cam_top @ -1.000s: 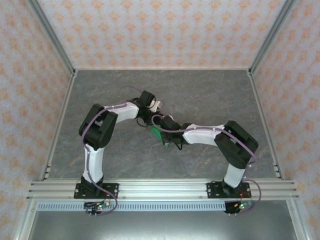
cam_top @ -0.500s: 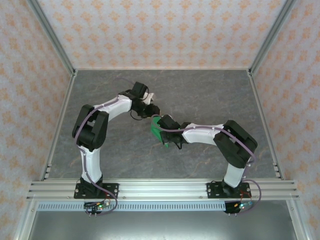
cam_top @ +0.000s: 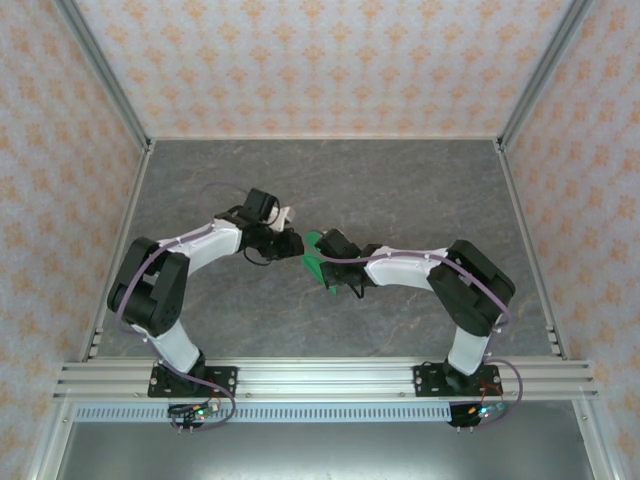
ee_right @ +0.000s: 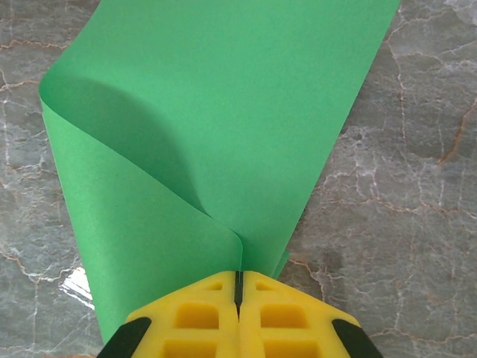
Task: Fold a paper plane with a square sheet of paper (fold left side to right side)
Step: Third fold the triangle at the center of the table.
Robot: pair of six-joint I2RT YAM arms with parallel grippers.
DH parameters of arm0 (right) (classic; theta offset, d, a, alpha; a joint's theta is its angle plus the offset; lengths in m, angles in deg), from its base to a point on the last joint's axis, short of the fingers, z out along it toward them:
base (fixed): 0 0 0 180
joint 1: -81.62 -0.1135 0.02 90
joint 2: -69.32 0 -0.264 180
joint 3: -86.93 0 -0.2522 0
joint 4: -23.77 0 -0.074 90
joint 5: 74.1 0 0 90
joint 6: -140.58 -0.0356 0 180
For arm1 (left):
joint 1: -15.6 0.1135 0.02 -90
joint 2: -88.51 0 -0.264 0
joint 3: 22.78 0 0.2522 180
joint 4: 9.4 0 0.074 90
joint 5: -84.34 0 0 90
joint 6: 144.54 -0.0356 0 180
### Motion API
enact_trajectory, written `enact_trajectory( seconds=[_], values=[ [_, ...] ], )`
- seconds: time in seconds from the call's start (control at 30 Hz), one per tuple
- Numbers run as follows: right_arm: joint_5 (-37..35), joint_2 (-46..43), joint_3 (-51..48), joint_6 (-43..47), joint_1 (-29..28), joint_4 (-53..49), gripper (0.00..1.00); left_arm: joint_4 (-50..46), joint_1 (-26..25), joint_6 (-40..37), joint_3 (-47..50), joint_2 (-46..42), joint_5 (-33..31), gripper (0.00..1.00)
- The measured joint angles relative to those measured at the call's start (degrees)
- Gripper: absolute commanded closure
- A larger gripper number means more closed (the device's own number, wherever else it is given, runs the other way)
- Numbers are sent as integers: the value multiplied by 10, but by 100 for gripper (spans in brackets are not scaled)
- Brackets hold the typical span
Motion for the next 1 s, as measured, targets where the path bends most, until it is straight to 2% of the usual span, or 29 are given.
enact_trajectory(
  seconds=[0.2, 0.5, 1.0],
  values=[
    [2, 0, 0, 1, 0, 0, 100, 43, -38, 25, 0, 18, 3, 79],
    [2, 0, 0, 1, 0, 0, 100, 68, -40, 40, -2, 73, 2, 79],
    [2, 0, 0, 3, 0, 0, 100, 71, -42, 42, 13, 75, -18, 79]
  ],
)
